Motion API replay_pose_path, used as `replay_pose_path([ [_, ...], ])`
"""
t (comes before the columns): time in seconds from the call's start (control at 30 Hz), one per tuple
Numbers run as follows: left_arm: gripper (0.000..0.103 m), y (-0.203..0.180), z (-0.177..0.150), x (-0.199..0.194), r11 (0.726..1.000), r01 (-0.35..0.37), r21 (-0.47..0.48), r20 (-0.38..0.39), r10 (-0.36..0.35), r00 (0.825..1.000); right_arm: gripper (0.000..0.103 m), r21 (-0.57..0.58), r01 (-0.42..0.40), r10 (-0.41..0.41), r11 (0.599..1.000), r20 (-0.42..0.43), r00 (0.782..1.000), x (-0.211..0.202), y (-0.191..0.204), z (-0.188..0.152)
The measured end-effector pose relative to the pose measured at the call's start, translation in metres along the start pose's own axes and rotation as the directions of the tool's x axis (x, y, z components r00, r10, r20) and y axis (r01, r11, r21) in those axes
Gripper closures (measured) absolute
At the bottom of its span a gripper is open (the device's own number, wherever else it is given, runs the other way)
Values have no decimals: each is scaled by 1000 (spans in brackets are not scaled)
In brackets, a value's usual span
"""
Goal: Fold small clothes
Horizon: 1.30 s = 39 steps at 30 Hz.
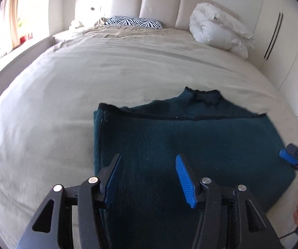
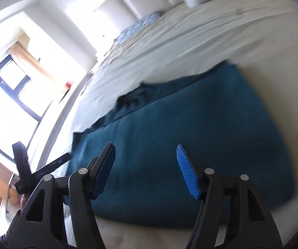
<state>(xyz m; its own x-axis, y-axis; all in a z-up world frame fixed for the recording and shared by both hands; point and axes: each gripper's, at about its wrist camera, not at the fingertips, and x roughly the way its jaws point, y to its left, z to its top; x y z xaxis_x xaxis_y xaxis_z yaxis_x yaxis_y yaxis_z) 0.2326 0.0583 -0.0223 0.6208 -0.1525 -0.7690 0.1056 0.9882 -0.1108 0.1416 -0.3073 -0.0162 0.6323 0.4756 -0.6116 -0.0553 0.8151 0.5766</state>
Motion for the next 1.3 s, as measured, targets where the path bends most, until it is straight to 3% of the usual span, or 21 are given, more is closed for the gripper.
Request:
replay_pose_path([
  [0.13,47,2,4,34,993,-109,44,-54,111,992,42,39,-105,107,994,-46,993,47,9,17],
  [0.27,45,2,0,47,990,-130,59,-53,133,990,42,113,-153,162,982,-76,984,88,10,30],
  [0.33,44,4,-1,48,990,-128,62,-52,132,990,44,137,-137,149,981,-81,986,106,4,37],
  [0.47,44,7,-1,52,991,-115,61,-52,118,992,48,210,-170,183,963,-40,982,108,-21,48],
  [0.67,44,2,-5,50,991,-119,65,-42,122,992,48,287,-109,95,952,62,994,74,-74,62],
  [0.73,44,2,-5,50,991,-117,64,-43,120,992,52,338,-107,72,935,114,991,59,-98,65],
  [0.83,44,0,-6,51,991,-117,64,-41,119,992,51,398,-29,-38,917,159,987,37,-122,66],
  [0.9,44,0,-6,51,991,-117,66,-38,120,992,51,445,-27,-59,895,177,983,26,-129,61],
  [1.0,44,0,-6,51,991,-117,66,-37,120,992,49,400,-55,-18,915,177,984,20,-107,49],
  [1.13,46,-1,-6,44,992,-114,57,-36,116,993,49,278,-167,155,946,66,986,49,-36,20],
  [1.2,50,-5,-9,32,993,-107,49,-45,109,993,49,221,-201,208,954,-6,978,66,0,2],
  [1.3,55,-12,-22,0,1000,-6,-9,-32,6,999,49,209,-277,301,938,-97,949,94,34,-27],
])
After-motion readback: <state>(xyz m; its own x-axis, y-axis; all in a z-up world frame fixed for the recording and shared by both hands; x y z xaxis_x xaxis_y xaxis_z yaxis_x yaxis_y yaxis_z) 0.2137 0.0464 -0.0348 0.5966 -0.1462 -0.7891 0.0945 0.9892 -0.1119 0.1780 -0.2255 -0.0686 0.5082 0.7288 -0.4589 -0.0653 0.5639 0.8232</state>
